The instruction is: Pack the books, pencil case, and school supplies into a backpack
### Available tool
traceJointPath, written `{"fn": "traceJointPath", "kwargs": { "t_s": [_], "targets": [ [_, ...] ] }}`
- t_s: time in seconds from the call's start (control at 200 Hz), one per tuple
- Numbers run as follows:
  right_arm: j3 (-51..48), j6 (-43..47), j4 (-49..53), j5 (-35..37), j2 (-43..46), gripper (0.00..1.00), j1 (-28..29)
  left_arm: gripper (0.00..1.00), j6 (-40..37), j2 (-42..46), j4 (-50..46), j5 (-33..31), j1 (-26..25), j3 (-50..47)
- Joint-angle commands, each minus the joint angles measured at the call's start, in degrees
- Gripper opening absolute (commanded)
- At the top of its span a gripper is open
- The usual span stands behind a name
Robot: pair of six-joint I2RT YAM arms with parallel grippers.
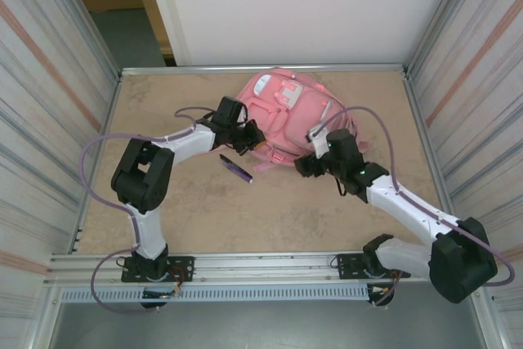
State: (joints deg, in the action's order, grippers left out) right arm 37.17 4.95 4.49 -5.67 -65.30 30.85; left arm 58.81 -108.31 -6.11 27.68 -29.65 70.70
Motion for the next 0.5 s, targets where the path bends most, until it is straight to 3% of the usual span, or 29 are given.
{"fn": "traceJointPath", "kwargs": {
  "t_s": [0.0, 0.06, 0.251, 0.491],
  "targets": [
    [0.38, 18.79, -5.38, -15.51, -3.28, 0.77, 0.49, 0.00, 1.81, 2.53, 1.90, 3.48, -0.93, -0.76],
    [2.44, 20.52, -5.97, -14.43, -6.02, 0.76, 0.90, 0.00, 2.02, 2.22, 1.96, 3.47, -1.36, -0.69],
    [6.22, 38.46, -8.36, -3.76, -15.09, 0.71, 5.79, 0.00, 4.65, 1.30, 4.96, 5.78, -2.29, -1.49],
    [4.50, 43.52, -23.22, 2.39, -22.82, 0.64, 6.12, 0.00, 5.09, 2.57, 5.32, 5.55, -2.60, -2.73]
  ]
}}
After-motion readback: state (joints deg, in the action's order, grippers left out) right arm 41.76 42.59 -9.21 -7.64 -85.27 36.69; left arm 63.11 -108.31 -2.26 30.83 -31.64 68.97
